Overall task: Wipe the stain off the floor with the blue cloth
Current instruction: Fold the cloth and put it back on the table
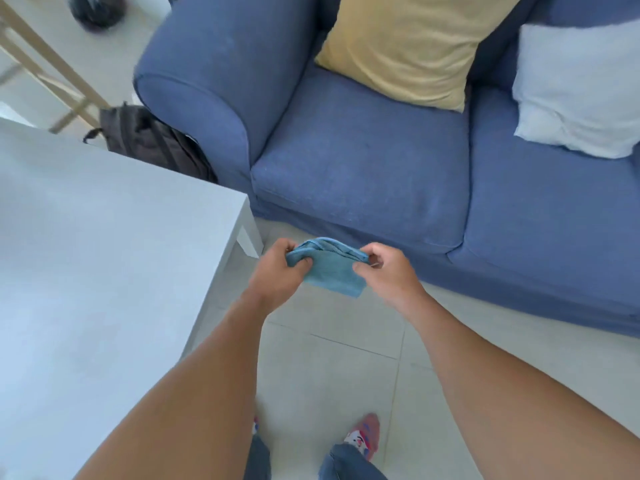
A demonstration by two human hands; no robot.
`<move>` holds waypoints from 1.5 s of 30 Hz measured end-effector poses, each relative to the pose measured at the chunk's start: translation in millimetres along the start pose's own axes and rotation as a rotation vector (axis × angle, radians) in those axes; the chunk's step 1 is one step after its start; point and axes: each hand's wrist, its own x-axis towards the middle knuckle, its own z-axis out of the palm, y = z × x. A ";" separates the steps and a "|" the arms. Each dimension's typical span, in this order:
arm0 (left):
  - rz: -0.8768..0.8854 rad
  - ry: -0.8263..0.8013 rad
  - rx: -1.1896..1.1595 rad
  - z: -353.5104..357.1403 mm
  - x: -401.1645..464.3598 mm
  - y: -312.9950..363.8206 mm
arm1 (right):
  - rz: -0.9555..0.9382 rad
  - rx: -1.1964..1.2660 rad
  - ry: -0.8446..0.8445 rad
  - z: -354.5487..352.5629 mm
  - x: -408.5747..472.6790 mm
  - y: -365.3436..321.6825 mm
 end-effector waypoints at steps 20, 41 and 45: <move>-0.345 0.572 -0.690 -193.4 -123.2 -161.6 | -0.374 -0.247 -0.572 267.4 6.7 -195.9; -0.394 0.658 -0.327 -168.9 -128.7 -221.7 | -0.603 -0.446 -0.703 344.1 -1.3 -175.1; -0.510 0.597 0.008 -171.1 -131.8 -222.9 | -0.605 -0.539 -0.738 339.8 2.6 -170.2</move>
